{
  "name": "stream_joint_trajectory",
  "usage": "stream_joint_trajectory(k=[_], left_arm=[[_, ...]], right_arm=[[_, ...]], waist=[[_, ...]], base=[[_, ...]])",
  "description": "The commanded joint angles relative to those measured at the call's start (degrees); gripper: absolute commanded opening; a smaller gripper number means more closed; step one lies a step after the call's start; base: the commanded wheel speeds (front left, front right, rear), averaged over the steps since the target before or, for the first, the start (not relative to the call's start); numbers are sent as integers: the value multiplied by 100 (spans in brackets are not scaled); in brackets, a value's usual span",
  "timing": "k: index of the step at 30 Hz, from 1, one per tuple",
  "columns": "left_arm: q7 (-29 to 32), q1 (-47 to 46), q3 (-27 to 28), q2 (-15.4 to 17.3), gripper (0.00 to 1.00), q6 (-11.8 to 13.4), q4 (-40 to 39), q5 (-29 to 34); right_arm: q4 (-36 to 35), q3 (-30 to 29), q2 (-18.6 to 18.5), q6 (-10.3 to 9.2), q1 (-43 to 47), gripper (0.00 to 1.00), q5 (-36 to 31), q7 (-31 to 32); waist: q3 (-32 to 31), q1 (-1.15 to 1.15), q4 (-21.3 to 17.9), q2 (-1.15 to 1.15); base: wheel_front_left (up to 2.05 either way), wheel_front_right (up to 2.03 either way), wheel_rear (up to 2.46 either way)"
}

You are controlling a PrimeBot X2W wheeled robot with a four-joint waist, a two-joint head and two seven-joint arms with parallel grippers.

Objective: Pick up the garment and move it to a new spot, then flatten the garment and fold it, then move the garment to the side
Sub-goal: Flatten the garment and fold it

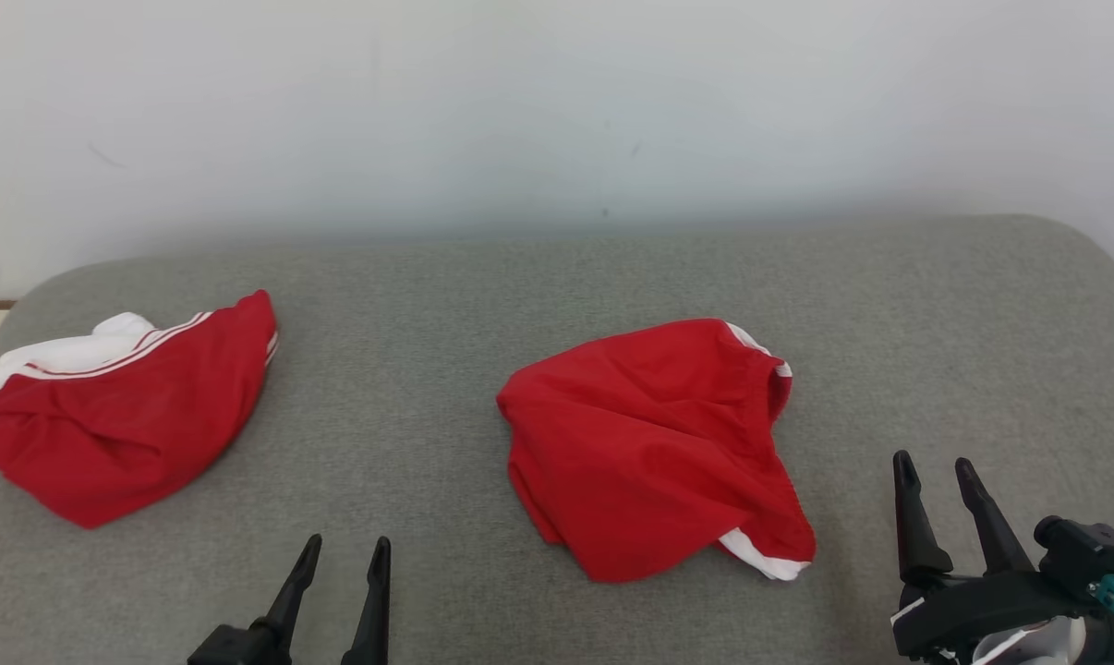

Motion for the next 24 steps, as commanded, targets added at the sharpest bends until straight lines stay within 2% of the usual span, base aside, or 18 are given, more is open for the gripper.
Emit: stream_joint_trajectory(k=[1, 9, 16, 24], left_arm=[[-15, -81, -17, 5, 100, -23, 45, 35], [-15, -526, -252, 7, 100, -289, 679, -97], [-15, -892, -471, 7, 100, -394, 1442, -127], [-15, -1320, -720, 7, 100, -462, 2085, 8]], right_arm=[[-27, 4, 26, -2, 20, 100, -43, 6], [-66, 104, 118, -2, -140, 100, -77, 56], [5, 169, 168, -2, -264, 100, -64, -3], [89, 192, 193, -2, -397, 100, -50, -91]], waist=[[83, 0, -136, 0], [315, 0, -604, 0], [505, 0, -979, 0], [705, 0, -1209, 0]], base=[[0, 0, 0], [0, 0, 0], [0, 0, 0], [0, 0, 0]])
